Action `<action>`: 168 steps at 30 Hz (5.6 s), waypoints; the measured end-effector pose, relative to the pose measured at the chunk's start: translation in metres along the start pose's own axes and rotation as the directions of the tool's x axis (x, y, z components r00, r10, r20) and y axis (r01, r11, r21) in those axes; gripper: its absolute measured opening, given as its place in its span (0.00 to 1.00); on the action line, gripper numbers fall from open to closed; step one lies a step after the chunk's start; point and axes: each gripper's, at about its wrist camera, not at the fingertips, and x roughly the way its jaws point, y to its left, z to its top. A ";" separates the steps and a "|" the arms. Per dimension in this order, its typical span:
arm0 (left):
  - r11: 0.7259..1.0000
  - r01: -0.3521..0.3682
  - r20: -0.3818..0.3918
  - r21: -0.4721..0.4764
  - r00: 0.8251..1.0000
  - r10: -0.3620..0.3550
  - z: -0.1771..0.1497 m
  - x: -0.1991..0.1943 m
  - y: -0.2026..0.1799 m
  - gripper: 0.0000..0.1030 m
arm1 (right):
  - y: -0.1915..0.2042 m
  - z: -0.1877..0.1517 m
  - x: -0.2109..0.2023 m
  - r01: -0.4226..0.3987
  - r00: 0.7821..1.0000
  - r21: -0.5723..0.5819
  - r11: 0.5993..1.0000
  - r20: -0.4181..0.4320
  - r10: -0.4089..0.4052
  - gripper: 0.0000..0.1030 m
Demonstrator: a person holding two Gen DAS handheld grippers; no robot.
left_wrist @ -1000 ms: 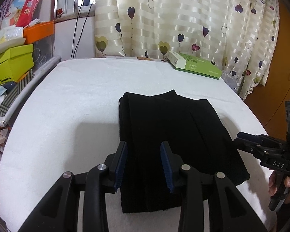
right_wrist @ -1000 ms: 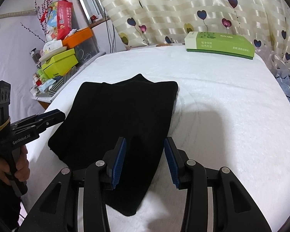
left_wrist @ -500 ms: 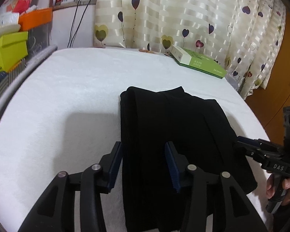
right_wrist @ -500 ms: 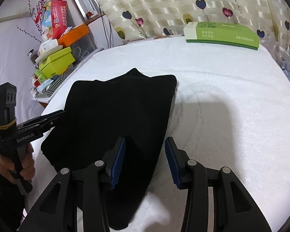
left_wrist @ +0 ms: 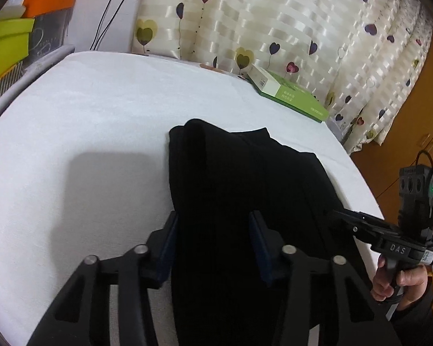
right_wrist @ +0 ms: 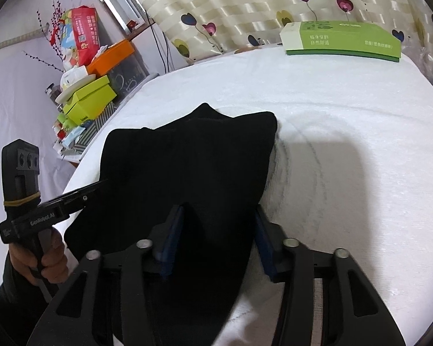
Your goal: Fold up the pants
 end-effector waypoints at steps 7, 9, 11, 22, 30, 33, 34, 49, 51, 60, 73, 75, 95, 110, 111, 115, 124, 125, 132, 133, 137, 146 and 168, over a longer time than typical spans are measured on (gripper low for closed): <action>1.000 -0.007 0.035 0.013 0.999 0.007 0.004 -0.012 -0.009 0.26 | 0.007 0.004 -0.010 -0.041 0.999 -0.001 0.999 0.026 0.041 0.17; 1.000 -0.009 0.046 0.020 0.999 0.009 0.005 -0.016 -0.013 0.24 | 0.012 0.007 -0.017 -0.053 0.998 -0.012 0.999 0.043 0.053 0.16; 1.000 -0.007 0.057 0.022 0.998 0.005 0.008 -0.021 -0.016 0.23 | 0.019 0.011 -0.024 -0.065 0.996 -0.025 0.998 0.056 0.066 0.16; 0.997 -0.066 0.145 0.037 0.988 0.060 0.055 -0.051 0.010 0.23 | 0.067 0.057 -0.012 -0.103 0.989 -0.110 0.989 0.093 0.114 0.16; 0.987 -0.160 0.156 0.026 0.976 0.154 0.093 -0.045 0.063 0.23 | 0.098 0.100 0.044 -0.140 0.986 -0.151 0.979 0.064 0.151 0.16; 0.985 -0.172 0.149 0.024 0.975 0.166 0.102 -0.035 0.082 0.23 | 0.099 0.111 0.067 -0.156 0.985 -0.143 0.977 0.047 0.164 0.16; 0.984 -0.176 0.144 0.024 0.975 0.171 0.104 -0.030 0.088 0.23 | 0.097 0.112 0.073 -0.160 0.985 -0.139 0.977 0.041 0.167 0.16; 0.985 -0.163 0.134 -0.053 0.976 0.169 0.084 -0.029 0.129 0.33 | 0.089 0.096 0.083 0.034 0.999 -0.206 0.978 0.041 -0.026 0.35; 0.984 -0.173 0.171 -0.031 0.969 0.176 0.080 -0.044 0.118 0.33 | 0.105 0.085 0.072 0.030 0.998 -0.259 0.965 0.053 -0.017 0.35; 0.965 -0.237 0.139 0.113 0.965 0.221 0.034 -0.042 0.070 0.33 | 0.139 0.032 0.091 0.073 0.997 -0.449 0.891 0.027 -0.068 0.36; 0.922 -0.379 0.143 0.084 0.920 0.365 0.014 -0.062 0.048 0.36 | 0.141 0.017 0.045 0.098 0.995 -0.414 0.905 0.049 -0.085 0.36; 0.923 -0.378 0.145 0.069 0.919 0.366 0.004 -0.069 0.038 0.36 | 0.140 0.007 0.037 0.093 0.996 -0.409 0.908 0.039 -0.085 0.36; 0.900 -0.435 0.068 0.024 0.899 0.433 -0.043 -0.054 0.023 0.36 | 0.138 -0.032 0.046 0.138 0.988 -0.402 0.905 -0.014 -0.156 0.36; 0.902 -0.431 0.042 0.035 0.902 0.430 -0.037 -0.037 0.029 0.36 | 0.137 -0.022 0.062 0.139 0.986 -0.393 0.909 -0.029 -0.163 0.45; 0.901 -0.432 0.042 0.037 0.901 0.431 -0.036 -0.037 0.029 0.36 | 0.137 -0.022 0.063 0.138 0.986 -0.391 0.910 -0.029 -0.162 0.46; 0.903 -0.428 0.040 0.035 0.904 0.426 -0.035 -0.036 0.030 0.37 | 0.137 -0.022 0.063 0.140 0.986 -0.394 0.908 -0.029 -0.165 0.46; 0.894 -0.445 0.043 0.048 0.895 0.443 -0.035 -0.034 0.028 0.38 | 0.137 -0.021 0.063 0.138 0.986 -0.391 0.910 -0.029 -0.162 0.46; 0.895 -0.443 0.043 0.047 0.896 0.441 -0.035 -0.034 0.028 0.38 | 0.137 -0.021 0.063 0.138 0.986 -0.391 0.910 -0.029 -0.163 0.46; 0.904 -0.427 0.041 0.034 0.904 0.426 -0.035 -0.034 0.030 0.38 | 0.136 -0.020 0.063 0.144 0.985 -0.395 0.907 -0.027 -0.168 0.46; 0.902 -0.430 0.041 0.036 0.903 0.428 -0.035 -0.034 0.030 0.38 | 0.136 -0.020 0.063 0.144 0.985 -0.395 0.908 -0.027 -0.168 0.46; 0.903 -0.429 0.041 0.035 0.903 0.427 -0.035 -0.033 0.030 0.38 | 0.138 -0.021 0.063 0.150 0.984 -0.400 0.904 -0.025 -0.175 0.46; 0.895 -0.443 0.043 0.043 0.896 0.441 -0.035 -0.032 0.029 0.38 | 0.135 -0.018 0.064 0.103 0.991 -0.386 0.917 -0.038 -0.128 0.55; 0.896 -0.443 0.041 0.034 0.896 0.442 -0.011 -0.011 0.030 0.38 | 0.137 0.003 0.089 0.129 0.987 -0.425 0.896 -0.033 -0.158 0.65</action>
